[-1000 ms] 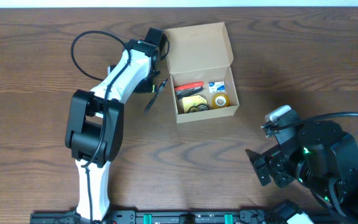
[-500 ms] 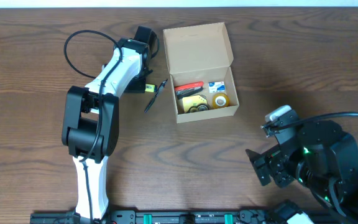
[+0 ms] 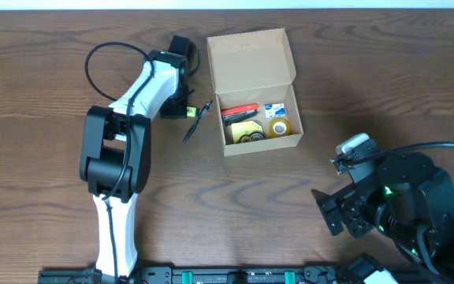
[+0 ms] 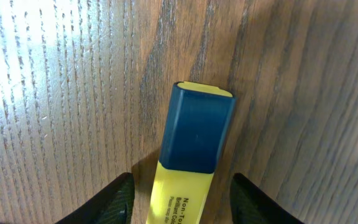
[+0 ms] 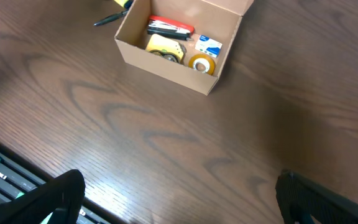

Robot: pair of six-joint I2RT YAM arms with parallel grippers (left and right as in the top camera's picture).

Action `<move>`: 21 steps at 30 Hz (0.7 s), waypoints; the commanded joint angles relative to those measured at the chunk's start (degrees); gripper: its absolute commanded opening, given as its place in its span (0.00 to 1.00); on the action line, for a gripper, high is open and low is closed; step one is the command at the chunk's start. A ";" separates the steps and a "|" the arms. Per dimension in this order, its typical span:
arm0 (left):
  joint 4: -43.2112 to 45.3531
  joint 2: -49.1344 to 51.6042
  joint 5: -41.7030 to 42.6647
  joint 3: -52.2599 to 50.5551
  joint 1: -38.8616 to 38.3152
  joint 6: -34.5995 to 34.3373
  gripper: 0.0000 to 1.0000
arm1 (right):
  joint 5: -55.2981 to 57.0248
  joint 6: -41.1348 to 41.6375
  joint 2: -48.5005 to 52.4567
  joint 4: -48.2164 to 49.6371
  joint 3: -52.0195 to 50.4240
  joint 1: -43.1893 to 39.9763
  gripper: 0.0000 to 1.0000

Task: Pack container
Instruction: 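Lower the left gripper onto the yellow highlighter and close, then lift the highlighter and carry it over the box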

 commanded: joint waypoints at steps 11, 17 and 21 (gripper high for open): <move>-0.44 1.95 7.48 0.85 3.85 2.21 0.43 | 0.63 0.81 -0.11 0.00 0.02 -0.96 0.99; -0.63 2.67 7.98 0.83 3.85 2.54 0.43 | 0.63 0.79 -0.11 0.00 0.02 -0.96 0.99; -0.39 3.15 8.57 0.83 3.85 2.51 0.43 | 0.63 0.81 -0.11 0.00 0.02 -0.96 0.99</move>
